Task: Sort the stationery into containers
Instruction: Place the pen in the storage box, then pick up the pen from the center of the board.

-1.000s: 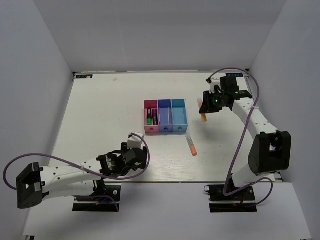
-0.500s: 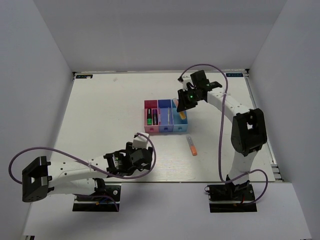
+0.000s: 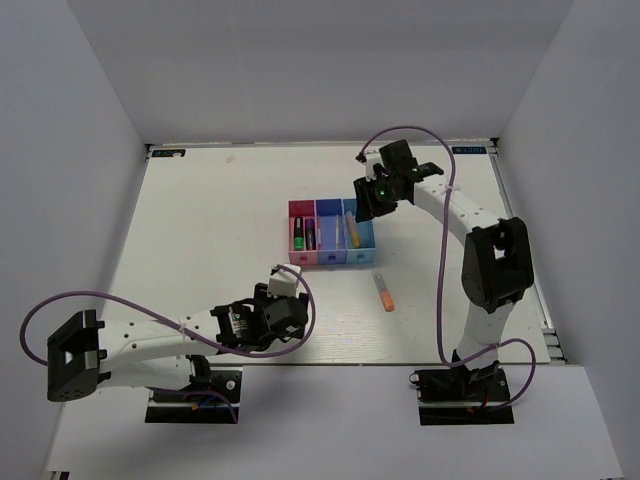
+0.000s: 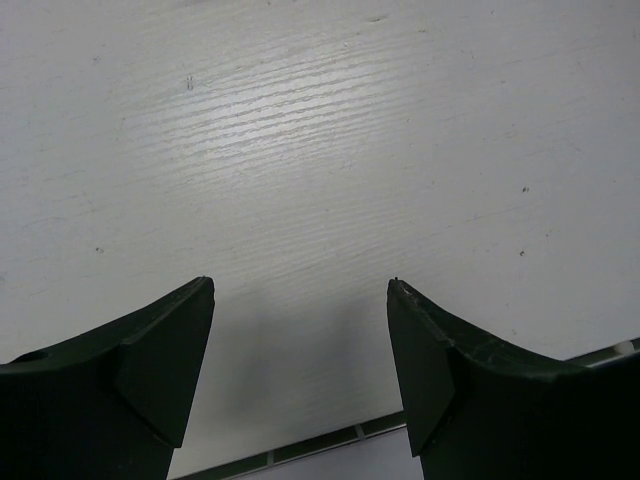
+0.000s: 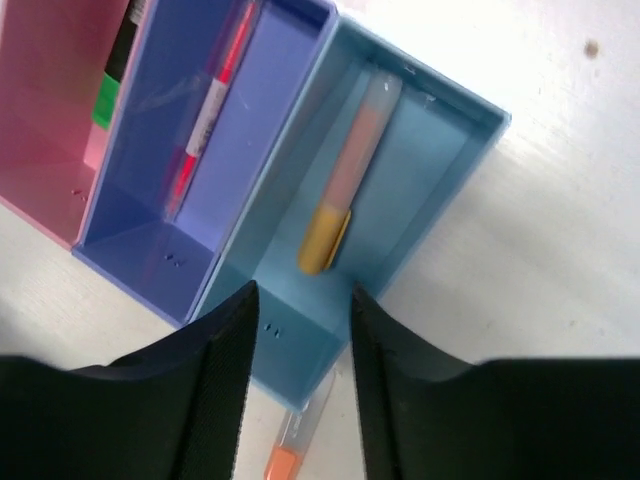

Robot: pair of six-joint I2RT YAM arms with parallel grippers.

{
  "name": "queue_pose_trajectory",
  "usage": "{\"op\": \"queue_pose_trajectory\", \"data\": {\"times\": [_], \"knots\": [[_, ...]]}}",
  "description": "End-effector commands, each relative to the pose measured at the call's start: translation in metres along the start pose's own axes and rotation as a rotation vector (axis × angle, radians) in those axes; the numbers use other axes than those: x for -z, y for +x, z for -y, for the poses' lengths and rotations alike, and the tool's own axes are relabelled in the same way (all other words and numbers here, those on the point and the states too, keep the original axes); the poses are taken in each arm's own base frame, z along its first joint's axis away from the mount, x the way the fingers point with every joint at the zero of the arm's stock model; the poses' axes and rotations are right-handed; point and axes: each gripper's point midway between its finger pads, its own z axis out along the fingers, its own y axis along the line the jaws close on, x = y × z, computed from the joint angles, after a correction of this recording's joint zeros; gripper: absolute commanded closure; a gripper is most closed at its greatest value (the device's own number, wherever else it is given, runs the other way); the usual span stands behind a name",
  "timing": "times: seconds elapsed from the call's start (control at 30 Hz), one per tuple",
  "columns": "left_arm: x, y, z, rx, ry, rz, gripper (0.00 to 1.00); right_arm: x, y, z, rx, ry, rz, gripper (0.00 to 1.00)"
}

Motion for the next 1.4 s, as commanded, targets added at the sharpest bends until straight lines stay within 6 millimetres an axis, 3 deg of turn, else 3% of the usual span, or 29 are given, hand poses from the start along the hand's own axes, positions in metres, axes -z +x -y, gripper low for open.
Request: {"op": "queue_pose_trajectory", "data": {"times": [0.0,0.07,0.17,0.2,0.23,0.27,0.3,0.33,0.4,0.43,0.47,0.5,0.53,0.7,0.83,0.93,1.07,1.23,1.3,1.37], "knots": [[0.007,-0.014,0.002,0.01,-0.001,0.037,0.2,0.028,0.0,-0.006,0.03,0.031,0.037,0.56],[0.013,-0.02,-0.006,-0.001,-0.026,0.055,0.23,0.047,0.007,-0.001,0.048,0.1,0.056,0.65],[0.021,-0.032,-0.022,-0.036,-0.08,0.094,0.37,0.07,0.035,0.001,0.08,0.142,0.072,0.69],[0.025,-0.034,-0.027,-0.044,-0.087,0.101,0.48,0.072,0.041,0.001,0.09,0.149,0.071,0.69],[0.03,-0.039,-0.032,-0.067,-0.098,0.108,0.52,0.062,0.076,0.004,0.083,0.145,0.006,0.69],[0.031,-0.045,-0.039,-0.042,-0.108,0.108,0.55,0.075,0.076,-0.003,0.099,0.139,0.047,0.69],[0.035,-0.047,-0.045,-0.029,-0.111,0.104,0.57,0.074,0.084,-0.009,0.101,0.11,0.044,0.67],[0.039,-0.051,-0.051,-0.026,-0.105,0.104,0.57,0.064,0.115,-0.007,0.084,0.097,-0.008,0.66],[0.04,-0.056,-0.068,0.037,-0.112,0.086,0.51,0.068,0.123,-0.022,0.093,0.041,0.027,0.53],[0.039,-0.056,-0.076,0.075,-0.113,0.066,0.32,0.058,0.143,-0.025,0.095,0.016,0.01,0.49],[0.039,-0.054,-0.078,0.069,-0.098,0.044,0.23,0.055,0.148,-0.029,0.089,0.004,0.01,0.46],[0.037,-0.057,-0.098,0.129,-0.153,0.037,0.17,0.052,0.153,-0.031,0.082,-0.006,0.006,0.41],[0.039,-0.057,-0.098,0.15,-0.13,0.03,0.1,0.045,0.161,-0.033,0.085,-0.013,-0.008,0.38],[0.033,-0.039,-0.128,0.223,-0.17,-0.037,0.08,0.021,0.174,-0.027,0.051,0.024,-0.07,0.38],[0.028,-0.028,-0.131,0.255,-0.155,-0.039,0.08,0.008,0.181,-0.023,0.054,0.079,-0.076,0.4],[0.028,-0.032,-0.13,0.255,-0.146,-0.032,0.07,0.004,0.181,-0.009,0.066,0.167,-0.072,0.44],[0.027,-0.034,-0.129,0.277,-0.129,-0.038,0.06,-0.004,0.199,-0.005,0.066,0.191,-0.127,0.54],[0.028,-0.035,-0.127,0.287,-0.11,-0.03,0.06,-0.006,0.213,0.008,0.074,0.295,-0.189,0.85],[0.029,-0.036,-0.128,0.288,-0.108,-0.023,0.06,-0.005,0.216,0.006,0.073,0.291,-0.211,0.94],[0.029,-0.033,-0.128,0.285,-0.11,-0.027,0.06,-0.003,0.218,-0.003,0.069,0.247,-0.221,0.95]]}}
